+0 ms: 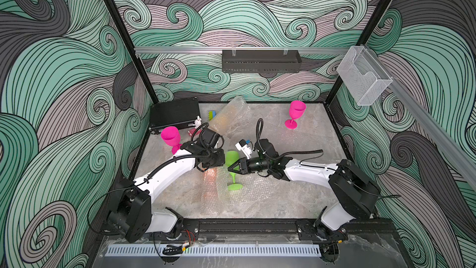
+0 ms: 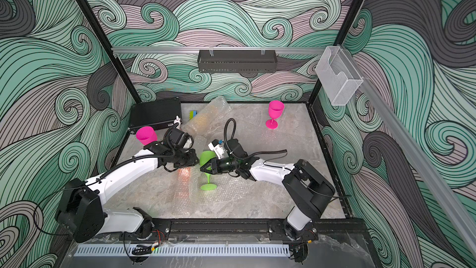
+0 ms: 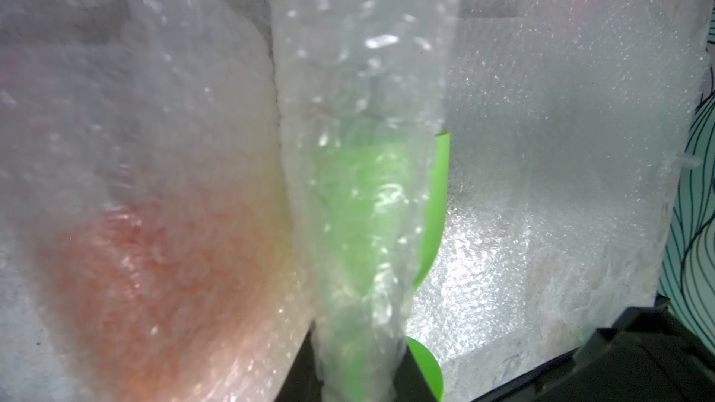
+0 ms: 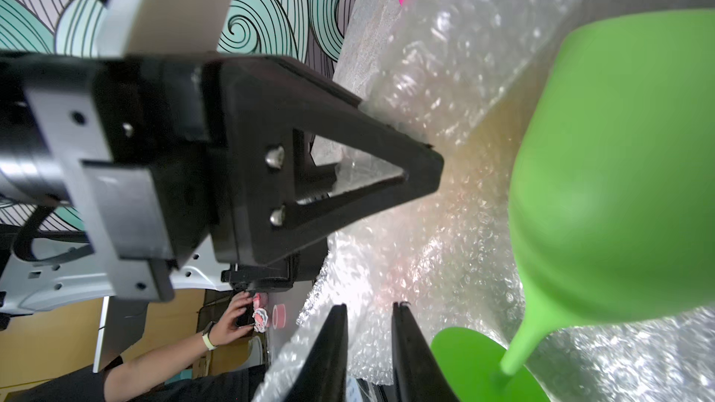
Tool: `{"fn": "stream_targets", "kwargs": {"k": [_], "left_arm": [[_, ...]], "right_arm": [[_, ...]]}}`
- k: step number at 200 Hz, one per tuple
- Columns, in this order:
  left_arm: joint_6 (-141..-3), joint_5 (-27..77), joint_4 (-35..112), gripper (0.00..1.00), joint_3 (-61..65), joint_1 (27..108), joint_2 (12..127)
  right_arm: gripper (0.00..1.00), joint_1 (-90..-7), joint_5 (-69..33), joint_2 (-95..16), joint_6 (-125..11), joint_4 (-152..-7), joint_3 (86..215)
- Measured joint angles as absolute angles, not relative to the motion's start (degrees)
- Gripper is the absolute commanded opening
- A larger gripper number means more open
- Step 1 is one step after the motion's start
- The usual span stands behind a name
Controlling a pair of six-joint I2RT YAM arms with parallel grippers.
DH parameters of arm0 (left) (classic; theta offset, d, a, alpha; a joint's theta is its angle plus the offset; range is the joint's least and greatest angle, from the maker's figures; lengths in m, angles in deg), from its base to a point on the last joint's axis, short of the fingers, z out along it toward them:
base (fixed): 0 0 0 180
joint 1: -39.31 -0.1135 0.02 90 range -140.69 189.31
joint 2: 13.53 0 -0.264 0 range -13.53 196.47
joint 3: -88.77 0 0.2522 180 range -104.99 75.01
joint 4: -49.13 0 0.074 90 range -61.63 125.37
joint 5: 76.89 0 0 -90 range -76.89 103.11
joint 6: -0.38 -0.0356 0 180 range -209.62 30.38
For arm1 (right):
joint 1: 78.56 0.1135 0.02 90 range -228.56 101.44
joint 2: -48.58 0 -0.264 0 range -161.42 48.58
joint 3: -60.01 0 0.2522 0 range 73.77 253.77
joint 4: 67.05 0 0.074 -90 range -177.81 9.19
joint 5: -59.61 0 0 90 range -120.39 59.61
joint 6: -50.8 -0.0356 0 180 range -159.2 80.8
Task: Unpack wine glasses from bubble wrap
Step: Unwrap the bubble wrap at the center of the board.
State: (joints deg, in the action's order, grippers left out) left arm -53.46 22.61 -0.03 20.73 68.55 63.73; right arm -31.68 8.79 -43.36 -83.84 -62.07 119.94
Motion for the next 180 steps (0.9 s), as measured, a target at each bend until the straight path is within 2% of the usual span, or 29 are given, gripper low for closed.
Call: {"fn": "stream_targets", "kwargs": {"k": [61, 180], "left_arm": [[-53.70, 22.52, 0.08, 0.16, 23.39, 67.91, 61.72], [-53.65, 22.56, 0.48, 0.16, 25.34, 66.97, 59.31]], "right_arm": [[0.33, -33.76, 2.76, -39.62, -76.87, -75.58, 120.44], [0.40, -31.97, 1.58, -53.41, -77.37, -76.80, 126.21]]}}
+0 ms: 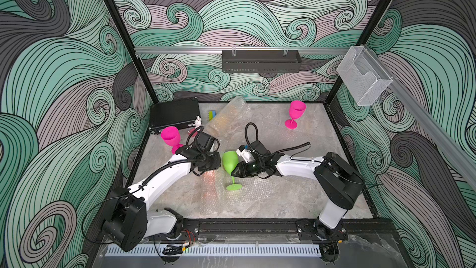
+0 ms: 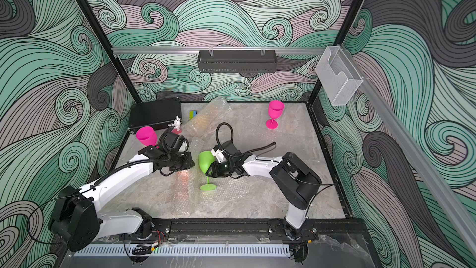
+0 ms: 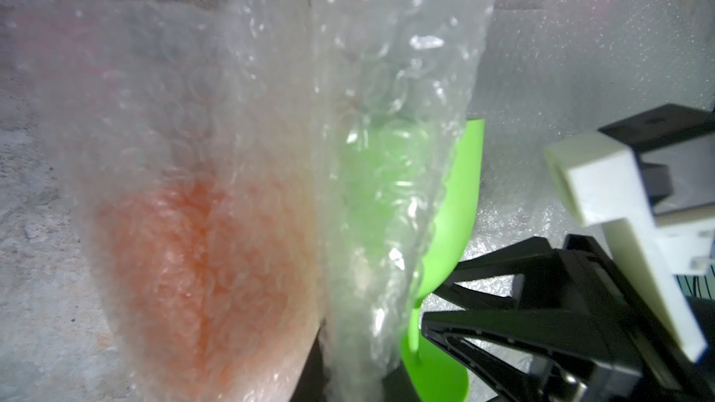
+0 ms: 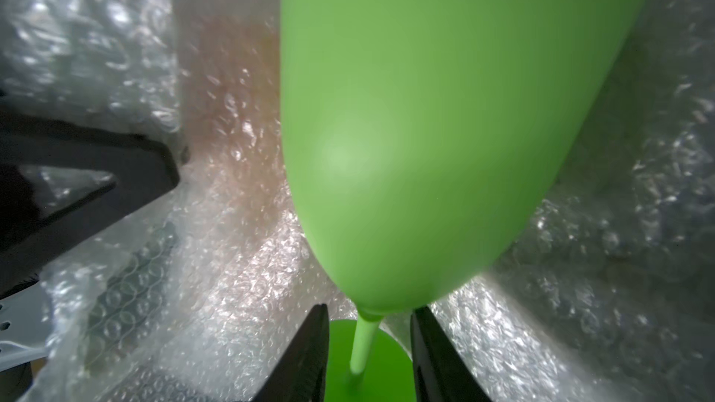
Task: Unpack wine glasses from bubble wrap
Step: Unwrap the bubble wrap at the center of the board, then pick up the wine glass from the bubble wrap.
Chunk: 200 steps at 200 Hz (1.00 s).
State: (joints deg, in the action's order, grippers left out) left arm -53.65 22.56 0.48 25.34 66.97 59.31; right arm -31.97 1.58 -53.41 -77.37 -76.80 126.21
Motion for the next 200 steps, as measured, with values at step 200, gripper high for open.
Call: {"fn": "stream_targets", "kwargs": {"k": [200], "left_arm": [[-53.06, 23.39, 0.69, 0.22, 25.56, 65.07, 58.94]], "right_arm": [[0.21, -30.61, 7.04, -61.46, -79.25, -74.07, 130.41]]}}
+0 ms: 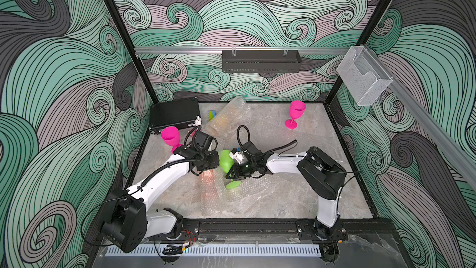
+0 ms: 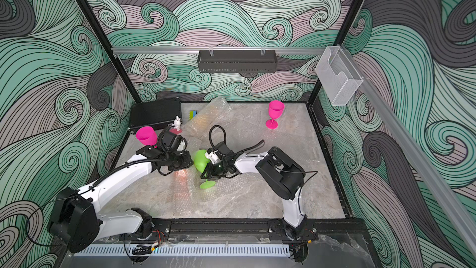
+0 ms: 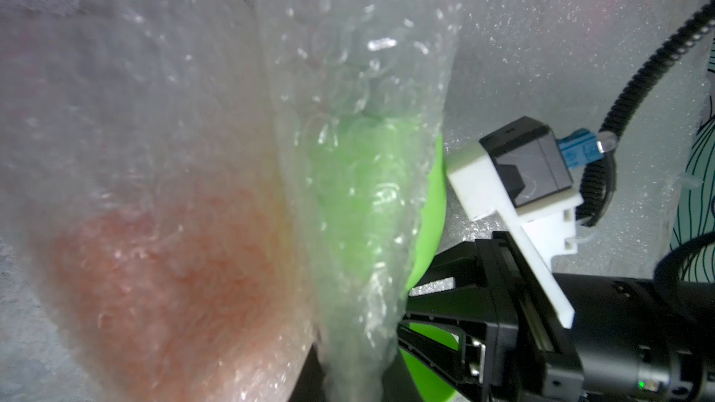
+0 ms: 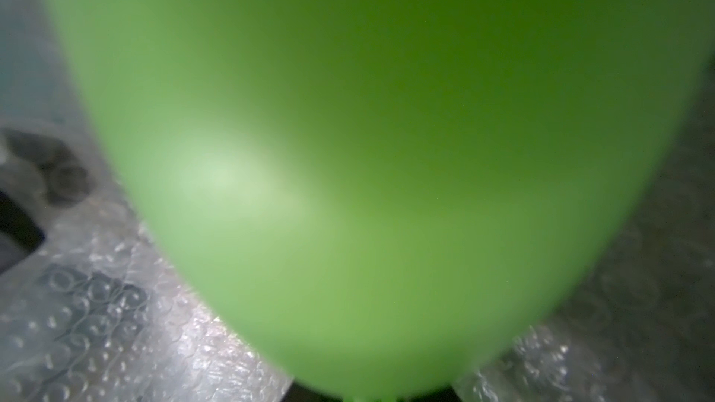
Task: Unpack wine glasses from bubble wrap
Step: Pick up the wine glass from the bubble wrap.
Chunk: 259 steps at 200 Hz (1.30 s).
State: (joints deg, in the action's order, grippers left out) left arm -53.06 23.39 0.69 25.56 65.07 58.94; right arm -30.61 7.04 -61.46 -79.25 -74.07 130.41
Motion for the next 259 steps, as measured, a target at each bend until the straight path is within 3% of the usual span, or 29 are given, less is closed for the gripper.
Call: {"fn": "stream_targets", "kwargs": {"k": [126, 181, 259], "left_arm": [[-54.72, 22.61, -3.44, 0.55, 18.19, 63.10, 52.01], [-56.19, 22.83, -5.10, 0.60, 9.36, 62.08, 51.01], [-52.01, 38.50, 2.03, 0.60, 8.12, 59.63, 56.03]], "right_arm": [[0.15, -36.71, 6.52, -49.41, -76.59, -66.51, 120.40], [0.15, -36.67, 0.70, -37.66, -63.98, -68.08, 118.48], [0.15, -32.84, -11.41, -25.31, -42.10, -67.29, 109.49]]}}
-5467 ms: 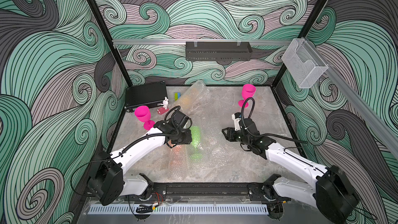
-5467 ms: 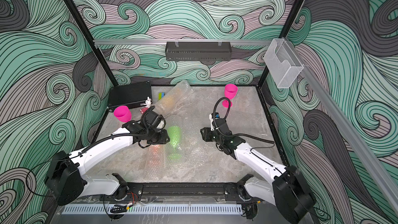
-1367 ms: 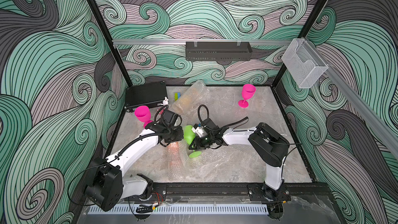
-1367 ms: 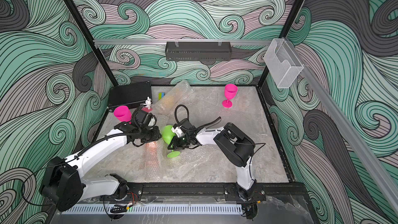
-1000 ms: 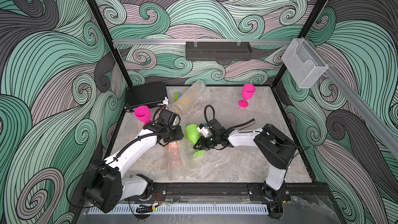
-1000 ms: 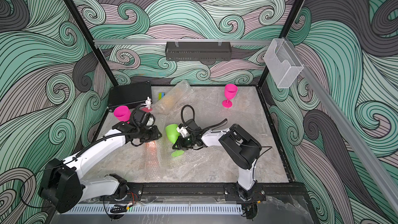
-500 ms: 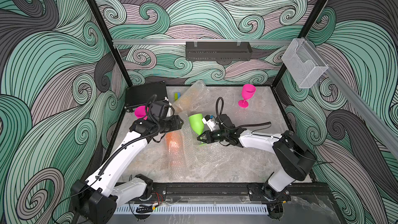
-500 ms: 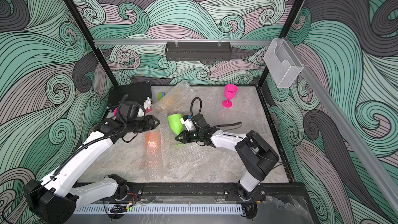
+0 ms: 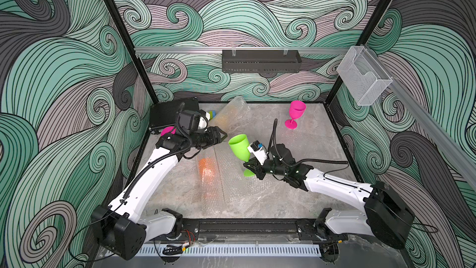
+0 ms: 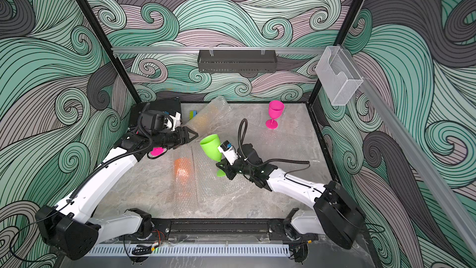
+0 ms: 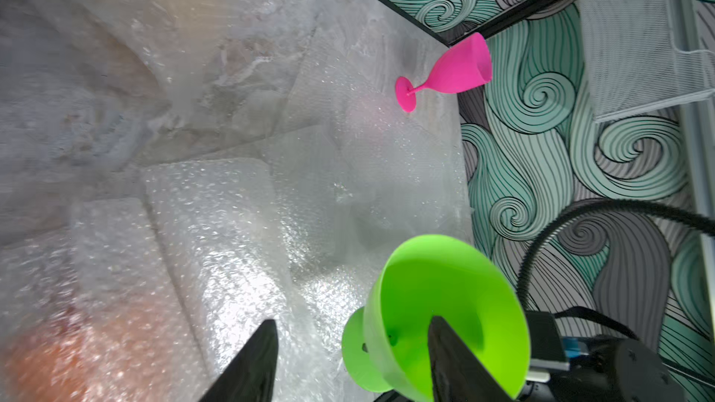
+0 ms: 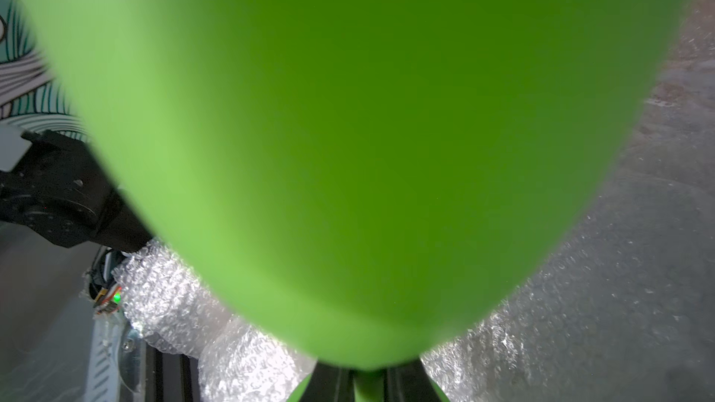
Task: Unpack wine glasses from bubble wrap
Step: Pick up the wine glass from the bubble wrap.
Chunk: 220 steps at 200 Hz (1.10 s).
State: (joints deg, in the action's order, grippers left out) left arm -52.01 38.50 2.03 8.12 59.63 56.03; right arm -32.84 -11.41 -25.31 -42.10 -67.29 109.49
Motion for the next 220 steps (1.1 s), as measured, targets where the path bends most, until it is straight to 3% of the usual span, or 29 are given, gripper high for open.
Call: {"fn": "stream_targets", "kwargs": {"k": [78, 97, 125, 151, 192, 220], "left_arm": [[-50.11, 48.73, 5.52, 0.47, 12.36, 59.65, 57.19], [-50.42, 49.38, 5.26, 0.39, 12.51, 59.65, 57.78], [-51.40, 49.71, 4.76, 0.20, 12.51, 59.65, 57.89], [-53.35, 49.47, 2.57, 0.09, 12.47, 59.72, 57.89], [-57.24, 48.03, -0.75, 0.01, 12.47, 60.00, 57.89], [-58.70, 47.79, -1.93, 0.00, 12.47, 60.09, 58.00]], "right_arm": [[0.14, -30.48, -15.27, -24.39, -32.94, -65.20, 108.86], [0.14, -29.96, -15.67, -24.39, -31.76, -65.00, 108.86], [0.14, -29.30, -17.00, -24.41, -30.51, -65.20, 108.88], [0.15, -28.67, -18.51, -24.91, -29.44, -65.96, 109.10], [0.16, -28.32, -19.06, -25.59, -28.63, -67.21, 109.43], [0.17, -28.25, -19.03, -25.85, -28.35, -67.91, 109.62]]}}
